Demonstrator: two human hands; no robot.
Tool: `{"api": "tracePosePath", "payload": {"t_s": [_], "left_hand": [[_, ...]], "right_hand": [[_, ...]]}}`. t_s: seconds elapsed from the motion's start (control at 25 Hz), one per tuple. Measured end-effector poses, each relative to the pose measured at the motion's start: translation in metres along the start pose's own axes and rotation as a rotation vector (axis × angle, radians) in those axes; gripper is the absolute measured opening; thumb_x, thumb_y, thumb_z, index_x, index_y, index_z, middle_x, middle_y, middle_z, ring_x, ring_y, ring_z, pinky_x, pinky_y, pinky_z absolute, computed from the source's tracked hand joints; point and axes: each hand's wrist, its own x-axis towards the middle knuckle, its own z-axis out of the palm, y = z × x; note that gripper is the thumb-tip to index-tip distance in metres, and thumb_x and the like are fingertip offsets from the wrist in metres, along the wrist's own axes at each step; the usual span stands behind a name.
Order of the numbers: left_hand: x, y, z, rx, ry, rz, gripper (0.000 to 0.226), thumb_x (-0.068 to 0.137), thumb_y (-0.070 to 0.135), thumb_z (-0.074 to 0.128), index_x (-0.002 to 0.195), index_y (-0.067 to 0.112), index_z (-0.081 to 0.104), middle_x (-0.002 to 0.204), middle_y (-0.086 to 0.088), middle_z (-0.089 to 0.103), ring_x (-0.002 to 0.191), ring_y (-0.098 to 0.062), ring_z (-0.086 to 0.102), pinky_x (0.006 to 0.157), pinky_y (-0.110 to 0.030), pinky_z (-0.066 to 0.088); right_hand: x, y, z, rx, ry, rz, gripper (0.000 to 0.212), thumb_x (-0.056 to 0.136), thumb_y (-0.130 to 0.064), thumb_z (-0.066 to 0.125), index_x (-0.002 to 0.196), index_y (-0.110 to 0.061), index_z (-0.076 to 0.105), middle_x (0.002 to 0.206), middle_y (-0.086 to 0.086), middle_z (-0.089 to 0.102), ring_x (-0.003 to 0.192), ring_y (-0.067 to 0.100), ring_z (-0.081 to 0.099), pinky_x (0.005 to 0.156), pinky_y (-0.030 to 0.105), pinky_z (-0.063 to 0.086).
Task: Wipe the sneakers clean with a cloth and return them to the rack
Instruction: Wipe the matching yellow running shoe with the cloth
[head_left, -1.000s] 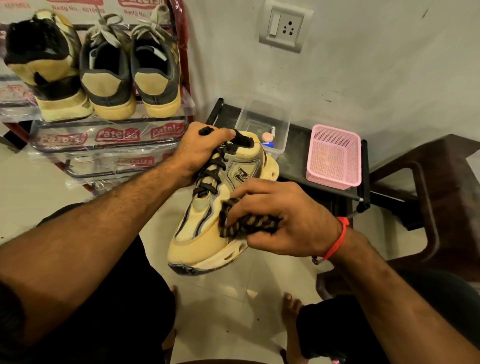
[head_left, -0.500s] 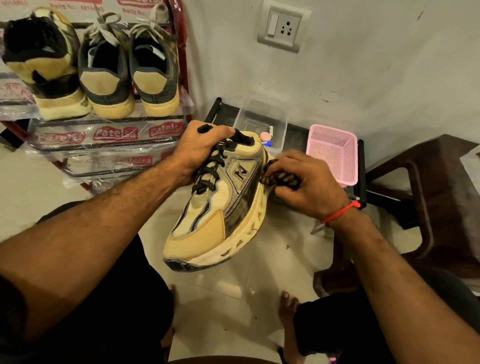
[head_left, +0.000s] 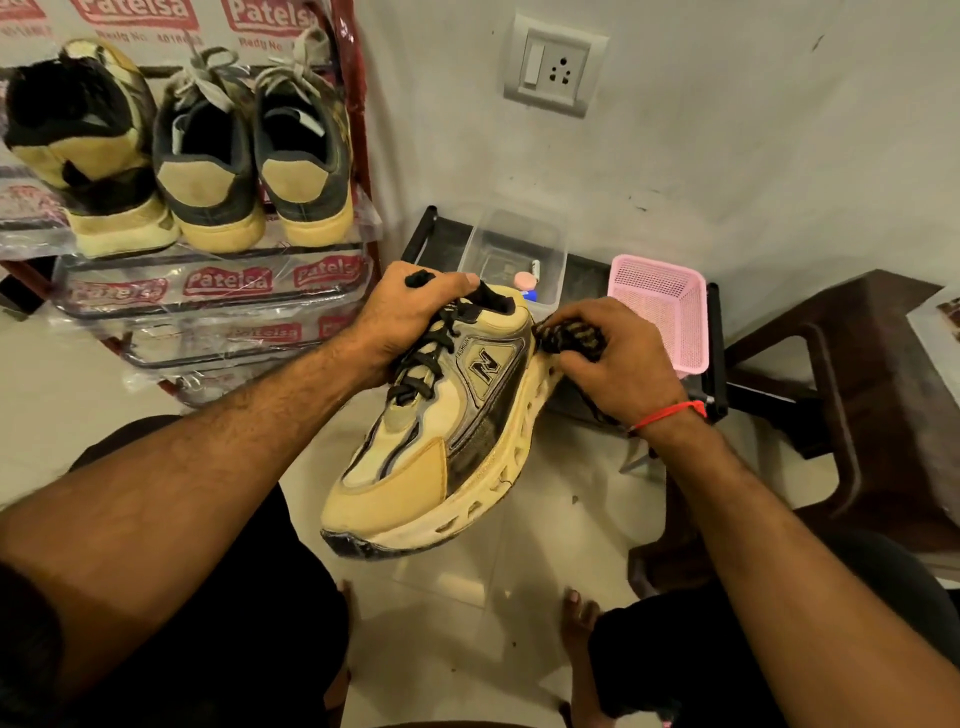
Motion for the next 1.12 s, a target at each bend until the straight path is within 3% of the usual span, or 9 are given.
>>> {"api": "tracePosePath", "payload": {"t_s": [0.08, 0.24, 0.44, 0.56, 0.68, 0.8, 0.92, 1.04, 1.12], "left_hand": [[0.001, 0.0, 0.004, -0.002, 0.034, -0.055, 0.035, 0.095, 0.031, 0.069, 0.074, 0.004, 0.068, 0.059, -0.002, 0.062, 0.052, -0.012, 0.059, 0.056, -0.025, 0.05], [0.006, -0.001, 0.004, 0.095, 0.251, -0.207, 0.049, 0.088, 0.057, 0.071, 0.075, 0.01, 0.071, 0.075, -0.006, 0.073, 0.07, -0.018, 0.068, 0.069, -0.033, 0.053], [0.002, 0.005, -0.006, -0.027, 0.366, -0.349, 0.06, 0.083, 0.066, 0.07, 0.107, 0.011, 0.068, 0.099, -0.007, 0.076, 0.09, -0.025, 0.073, 0.08, -0.04, 0.061], [-0.013, 0.016, -0.006, -0.331, 0.145, -0.503, 0.055, 0.081, 0.054, 0.078, 0.112, 0.01, 0.067, 0.098, -0.01, 0.078, 0.082, -0.026, 0.077, 0.065, -0.042, 0.063], [-0.037, 0.024, 0.006, -0.125, -0.102, -0.577, 0.034, 0.084, 0.042, 0.08, 0.101, 0.014, 0.07, 0.092, -0.006, 0.078, 0.078, -0.024, 0.075, 0.066, -0.042, 0.059], [-0.057, 0.022, 0.02, 0.345, -0.065, -0.394, 0.036, 0.079, 0.056, 0.079, 0.093, 0.024, 0.068, 0.094, 0.0, 0.071, 0.089, -0.021, 0.067, 0.068, -0.035, 0.056], [-0.074, 0.017, 0.02, 0.918, -0.001, -0.061, 0.054, 0.065, 0.082, 0.069, 0.098, 0.039, 0.072, 0.14, -0.001, 0.043, 0.125, -0.028, 0.039, 0.103, -0.044, 0.044], [-0.082, 0.013, 0.012, 1.081, -0.037, 0.309, 0.077, 0.065, 0.095, 0.053, 0.112, 0.039, 0.075, 0.17, 0.006, -0.013, 0.153, -0.039, -0.001, 0.118, -0.065, 0.015], [-0.082, 0.015, 0.012, 1.145, -0.086, 0.483, 0.094, 0.068, 0.101, 0.034, 0.121, 0.034, 0.073, 0.172, 0.003, -0.008, 0.157, -0.037, -0.004, 0.119, -0.071, 0.008]], "right_hand": [[-0.003, 0.001, -0.003, 0.039, 0.036, 0.041, 0.032, 0.084, -0.01, 0.073, 0.115, -0.017, 0.068, 0.116, 0.005, 0.067, 0.107, 0.014, 0.058, 0.093, 0.015, 0.047], [-0.012, -0.011, -0.013, 0.164, 0.017, 0.139, 0.031, 0.087, -0.012, 0.071, 0.116, -0.02, 0.067, 0.11, -0.01, 0.065, 0.098, 0.002, 0.06, 0.091, 0.017, 0.048], [-0.025, -0.038, -0.018, 0.21, 0.353, -0.032, 0.03, 0.088, -0.018, 0.07, 0.117, -0.017, 0.065, 0.111, -0.001, 0.067, 0.104, 0.01, 0.062, 0.093, 0.02, 0.049], [-0.034, -0.038, -0.01, 0.271, 0.421, 0.021, 0.025, 0.089, -0.02, 0.071, 0.114, -0.017, 0.065, 0.11, -0.003, 0.067, 0.105, 0.008, 0.06, 0.094, 0.02, 0.048], [-0.034, -0.03, -0.017, 0.42, 0.52, 0.129, 0.024, 0.09, -0.014, 0.072, 0.11, -0.023, 0.062, 0.102, -0.014, 0.064, 0.099, -0.003, 0.059, 0.091, 0.018, 0.05], [-0.032, -0.027, -0.031, 0.571, 0.596, 0.255, 0.024, 0.089, -0.009, 0.072, 0.11, -0.018, 0.063, 0.093, -0.028, 0.062, 0.092, -0.014, 0.058, 0.088, 0.015, 0.052], [-0.035, -0.03, -0.035, 0.586, 0.596, 0.218, 0.023, 0.088, -0.006, 0.072, 0.11, -0.012, 0.065, 0.092, -0.041, 0.06, 0.092, -0.014, 0.059, 0.087, 0.013, 0.051], [-0.033, -0.024, -0.045, 0.71, 0.652, 0.197, 0.025, 0.086, -0.014, 0.074, 0.104, -0.03, 0.066, 0.101, -0.013, 0.07, 0.101, 0.007, 0.067, 0.095, 0.039, 0.056], [-0.03, -0.021, -0.055, 0.825, 0.695, 0.214, 0.024, 0.082, -0.026, 0.075, 0.097, -0.043, 0.067, 0.106, 0.001, 0.072, 0.105, 0.021, 0.069, 0.095, 0.049, 0.056]]}}
